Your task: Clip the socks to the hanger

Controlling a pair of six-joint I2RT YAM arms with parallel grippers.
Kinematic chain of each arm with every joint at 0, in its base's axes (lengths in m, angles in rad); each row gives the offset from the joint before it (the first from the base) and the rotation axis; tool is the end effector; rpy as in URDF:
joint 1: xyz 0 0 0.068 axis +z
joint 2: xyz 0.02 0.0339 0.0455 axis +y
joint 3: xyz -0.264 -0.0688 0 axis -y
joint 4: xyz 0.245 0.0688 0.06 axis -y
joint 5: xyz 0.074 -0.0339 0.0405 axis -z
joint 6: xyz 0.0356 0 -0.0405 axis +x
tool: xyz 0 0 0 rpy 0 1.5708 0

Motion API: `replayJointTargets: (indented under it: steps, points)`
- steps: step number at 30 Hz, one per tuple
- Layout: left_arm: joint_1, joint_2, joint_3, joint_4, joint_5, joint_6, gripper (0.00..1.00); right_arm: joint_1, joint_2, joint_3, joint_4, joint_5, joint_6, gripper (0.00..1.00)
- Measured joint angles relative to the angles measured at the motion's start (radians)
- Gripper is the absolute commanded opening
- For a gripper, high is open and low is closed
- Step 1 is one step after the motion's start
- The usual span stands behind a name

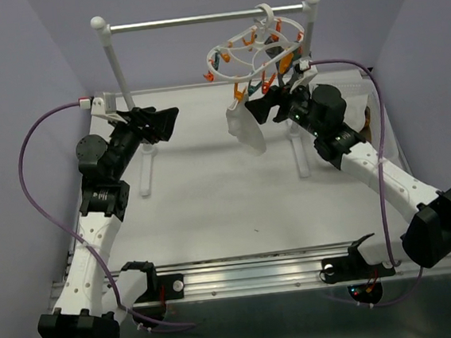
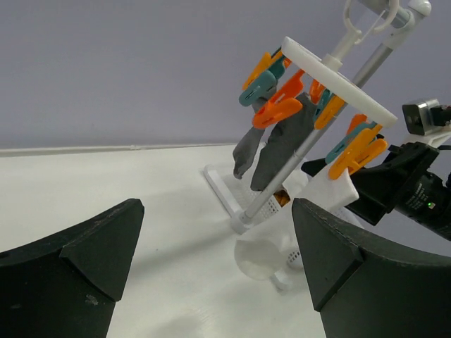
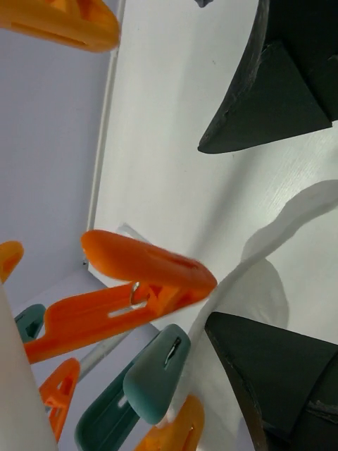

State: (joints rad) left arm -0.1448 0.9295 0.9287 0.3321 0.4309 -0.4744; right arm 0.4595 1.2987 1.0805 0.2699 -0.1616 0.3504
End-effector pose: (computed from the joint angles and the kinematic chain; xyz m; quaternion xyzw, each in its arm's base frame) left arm 0.2034 -0.0447 0.4194 0.0786 0.5883 -0.3606 0.7196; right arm 0.2755 0.1427 0.3790 -0.0959 0.6821 0.3358 0.6424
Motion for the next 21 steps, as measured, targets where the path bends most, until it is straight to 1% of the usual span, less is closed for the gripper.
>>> replayJointTargets:
  steps: [3, 8, 13, 18, 21]
  points:
    - [-0.003, -0.011, 0.000, -0.016, -0.010, -0.009, 0.99, 0.000, 0.048, 0.060, -0.063, -0.003, -0.004, 1.00]
    - [-0.021, -0.054, -0.004, -0.044, -0.018, -0.019, 0.99, 0.000, 0.053, 0.060, -0.129, -0.003, 0.001, 1.00]
    - [-0.070, -0.102, -0.006, -0.053, -0.042, -0.032, 0.99, 0.000, -0.050, -0.026, -0.193, 0.035, 0.010, 1.00]
    - [-0.185, -0.111, -0.023, -0.077, -0.102, -0.036, 0.99, -0.001, -0.161, -0.088, -0.285, 0.107, 0.020, 1.00]
    - [-0.257, -0.106, -0.026, -0.113, -0.167, -0.032, 0.99, -0.002, -0.219, -0.124, -0.346, 0.166, 0.024, 1.00]
